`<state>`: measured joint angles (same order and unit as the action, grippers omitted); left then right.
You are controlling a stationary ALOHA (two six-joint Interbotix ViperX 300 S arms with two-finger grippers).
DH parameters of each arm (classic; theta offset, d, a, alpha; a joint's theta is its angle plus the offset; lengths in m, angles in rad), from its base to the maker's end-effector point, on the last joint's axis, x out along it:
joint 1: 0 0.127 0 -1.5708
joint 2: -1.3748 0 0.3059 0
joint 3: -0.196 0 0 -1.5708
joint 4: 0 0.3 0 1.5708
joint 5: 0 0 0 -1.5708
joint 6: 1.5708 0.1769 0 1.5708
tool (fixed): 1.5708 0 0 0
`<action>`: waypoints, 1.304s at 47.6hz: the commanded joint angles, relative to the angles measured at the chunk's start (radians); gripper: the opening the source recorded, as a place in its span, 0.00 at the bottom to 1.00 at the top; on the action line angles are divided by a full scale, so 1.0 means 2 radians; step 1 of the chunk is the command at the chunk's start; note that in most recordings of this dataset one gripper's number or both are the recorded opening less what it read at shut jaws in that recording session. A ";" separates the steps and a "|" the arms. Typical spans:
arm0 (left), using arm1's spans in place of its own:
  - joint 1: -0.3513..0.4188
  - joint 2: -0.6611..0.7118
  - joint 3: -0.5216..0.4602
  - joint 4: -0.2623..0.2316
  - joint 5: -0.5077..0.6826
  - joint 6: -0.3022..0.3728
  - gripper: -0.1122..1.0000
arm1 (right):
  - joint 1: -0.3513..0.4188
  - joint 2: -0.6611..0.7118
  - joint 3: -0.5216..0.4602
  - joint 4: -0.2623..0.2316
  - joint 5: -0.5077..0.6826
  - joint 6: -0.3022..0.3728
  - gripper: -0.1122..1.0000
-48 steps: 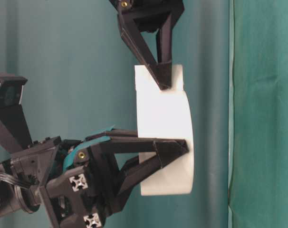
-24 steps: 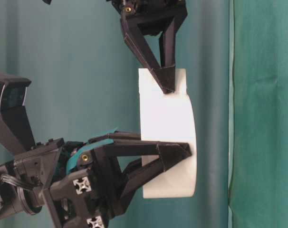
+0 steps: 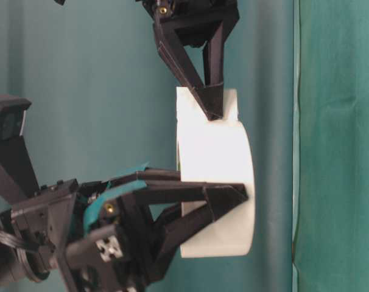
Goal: Peel off the duct tape with your right arm.
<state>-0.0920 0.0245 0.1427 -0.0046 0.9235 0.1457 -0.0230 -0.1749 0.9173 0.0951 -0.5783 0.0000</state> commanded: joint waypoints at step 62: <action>-0.114 -0.016 0.000 -0.005 -0.049 0.203 0.28 | -0.105 0.023 -0.033 0.001 -0.008 -0.002 0.02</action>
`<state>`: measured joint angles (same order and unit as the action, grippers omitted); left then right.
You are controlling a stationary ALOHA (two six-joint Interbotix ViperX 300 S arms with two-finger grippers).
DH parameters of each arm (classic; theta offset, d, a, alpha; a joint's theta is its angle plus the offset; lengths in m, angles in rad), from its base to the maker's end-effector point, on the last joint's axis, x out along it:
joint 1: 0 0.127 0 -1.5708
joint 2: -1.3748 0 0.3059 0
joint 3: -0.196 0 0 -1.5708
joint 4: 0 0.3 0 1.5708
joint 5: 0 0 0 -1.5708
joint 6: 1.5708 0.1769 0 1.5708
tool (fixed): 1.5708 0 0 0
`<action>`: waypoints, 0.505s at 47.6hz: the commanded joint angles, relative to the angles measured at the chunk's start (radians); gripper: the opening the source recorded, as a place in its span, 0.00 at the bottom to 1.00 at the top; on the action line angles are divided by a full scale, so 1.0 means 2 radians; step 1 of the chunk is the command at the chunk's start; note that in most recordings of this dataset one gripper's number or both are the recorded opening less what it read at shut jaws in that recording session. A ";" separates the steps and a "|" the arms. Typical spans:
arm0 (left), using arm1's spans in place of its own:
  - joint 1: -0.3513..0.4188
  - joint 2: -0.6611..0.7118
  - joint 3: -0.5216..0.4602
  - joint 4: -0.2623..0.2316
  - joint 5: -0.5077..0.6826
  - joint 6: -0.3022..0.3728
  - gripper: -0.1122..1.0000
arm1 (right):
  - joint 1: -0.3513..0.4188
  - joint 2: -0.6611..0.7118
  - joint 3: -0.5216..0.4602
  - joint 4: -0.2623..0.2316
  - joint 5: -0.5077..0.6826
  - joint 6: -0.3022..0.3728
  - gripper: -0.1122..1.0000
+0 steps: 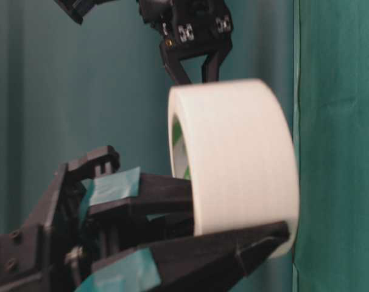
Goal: Peel off the duct tape with your right arm.
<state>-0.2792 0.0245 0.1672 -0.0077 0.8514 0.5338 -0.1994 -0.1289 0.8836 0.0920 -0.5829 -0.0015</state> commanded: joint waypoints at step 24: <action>-0.031 -0.016 -0.021 -0.004 -0.067 0.070 0.28 | -0.064 0.058 -0.058 0.002 -0.005 -0.001 0.02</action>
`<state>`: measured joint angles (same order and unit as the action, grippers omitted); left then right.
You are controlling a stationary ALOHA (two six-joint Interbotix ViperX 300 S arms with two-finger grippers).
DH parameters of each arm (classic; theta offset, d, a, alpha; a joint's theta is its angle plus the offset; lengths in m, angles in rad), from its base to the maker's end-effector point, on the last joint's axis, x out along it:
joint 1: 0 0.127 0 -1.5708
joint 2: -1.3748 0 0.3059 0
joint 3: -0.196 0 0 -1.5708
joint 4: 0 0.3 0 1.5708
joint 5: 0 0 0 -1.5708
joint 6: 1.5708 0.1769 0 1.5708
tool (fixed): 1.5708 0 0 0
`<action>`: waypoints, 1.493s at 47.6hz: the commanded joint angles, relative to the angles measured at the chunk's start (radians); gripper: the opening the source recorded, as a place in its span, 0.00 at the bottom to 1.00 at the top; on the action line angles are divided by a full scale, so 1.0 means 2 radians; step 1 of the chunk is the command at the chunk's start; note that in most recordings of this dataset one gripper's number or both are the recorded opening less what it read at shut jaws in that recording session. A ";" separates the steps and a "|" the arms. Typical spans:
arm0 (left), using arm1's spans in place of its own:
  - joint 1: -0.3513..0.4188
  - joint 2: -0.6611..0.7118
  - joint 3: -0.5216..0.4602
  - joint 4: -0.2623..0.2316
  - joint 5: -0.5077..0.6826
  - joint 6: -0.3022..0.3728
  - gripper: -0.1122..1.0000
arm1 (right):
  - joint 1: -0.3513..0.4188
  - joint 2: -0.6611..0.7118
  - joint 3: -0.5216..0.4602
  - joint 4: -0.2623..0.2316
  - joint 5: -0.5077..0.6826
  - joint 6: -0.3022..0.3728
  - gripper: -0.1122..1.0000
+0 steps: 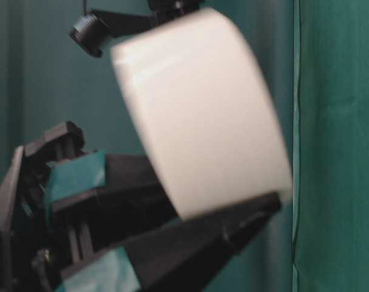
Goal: Peel off the duct tape with your right arm.
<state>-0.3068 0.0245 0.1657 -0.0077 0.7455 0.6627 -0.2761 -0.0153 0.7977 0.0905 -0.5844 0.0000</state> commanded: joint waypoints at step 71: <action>-0.002 -0.094 0.027 -0.003 -0.307 0.229 0.28 | -0.061 0.103 -0.063 0.003 0.010 0.002 0.02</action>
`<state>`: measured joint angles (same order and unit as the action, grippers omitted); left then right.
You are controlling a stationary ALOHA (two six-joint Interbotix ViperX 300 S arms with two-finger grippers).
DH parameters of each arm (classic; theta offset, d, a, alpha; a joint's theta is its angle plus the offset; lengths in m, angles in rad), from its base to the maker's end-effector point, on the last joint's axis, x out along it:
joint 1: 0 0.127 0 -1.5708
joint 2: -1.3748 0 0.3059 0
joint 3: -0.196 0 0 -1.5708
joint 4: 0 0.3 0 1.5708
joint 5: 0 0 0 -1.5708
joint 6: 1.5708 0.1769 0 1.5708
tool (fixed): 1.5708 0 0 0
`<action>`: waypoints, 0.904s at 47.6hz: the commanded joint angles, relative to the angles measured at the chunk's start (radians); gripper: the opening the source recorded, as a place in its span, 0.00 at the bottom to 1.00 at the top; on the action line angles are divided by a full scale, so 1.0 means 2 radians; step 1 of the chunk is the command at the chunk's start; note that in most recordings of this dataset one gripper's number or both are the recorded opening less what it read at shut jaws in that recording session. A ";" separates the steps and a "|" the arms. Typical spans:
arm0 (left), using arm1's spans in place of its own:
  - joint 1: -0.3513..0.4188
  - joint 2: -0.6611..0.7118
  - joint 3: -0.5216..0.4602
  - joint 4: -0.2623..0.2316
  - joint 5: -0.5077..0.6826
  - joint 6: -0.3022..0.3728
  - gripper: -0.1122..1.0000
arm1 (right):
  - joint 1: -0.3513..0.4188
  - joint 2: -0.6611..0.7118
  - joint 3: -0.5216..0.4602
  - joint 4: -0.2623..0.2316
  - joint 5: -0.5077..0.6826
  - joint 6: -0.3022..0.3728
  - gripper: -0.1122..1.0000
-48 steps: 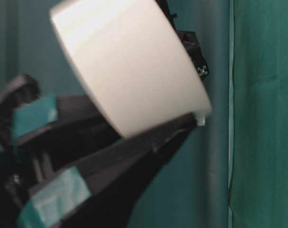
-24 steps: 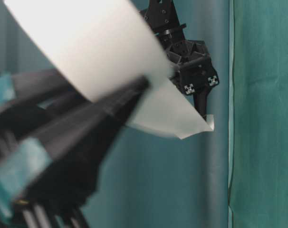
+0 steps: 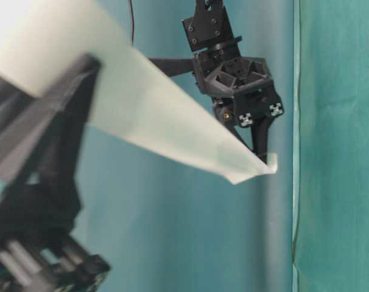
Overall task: Peel off the duct tape with your right arm.
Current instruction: 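Rotate the roll with the left gripper while right holds the strip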
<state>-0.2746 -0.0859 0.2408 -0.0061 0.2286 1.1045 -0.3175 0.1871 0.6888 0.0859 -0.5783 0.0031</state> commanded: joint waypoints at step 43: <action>0.026 -0.056 0.005 -0.003 -0.062 0.113 0.28 | -0.041 0.010 -0.011 0.005 0.016 0.000 0.02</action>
<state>-0.2025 -0.1197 0.2761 -0.0092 0.1534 1.3146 -0.3375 0.2102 0.6750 0.0874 -0.5553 0.0031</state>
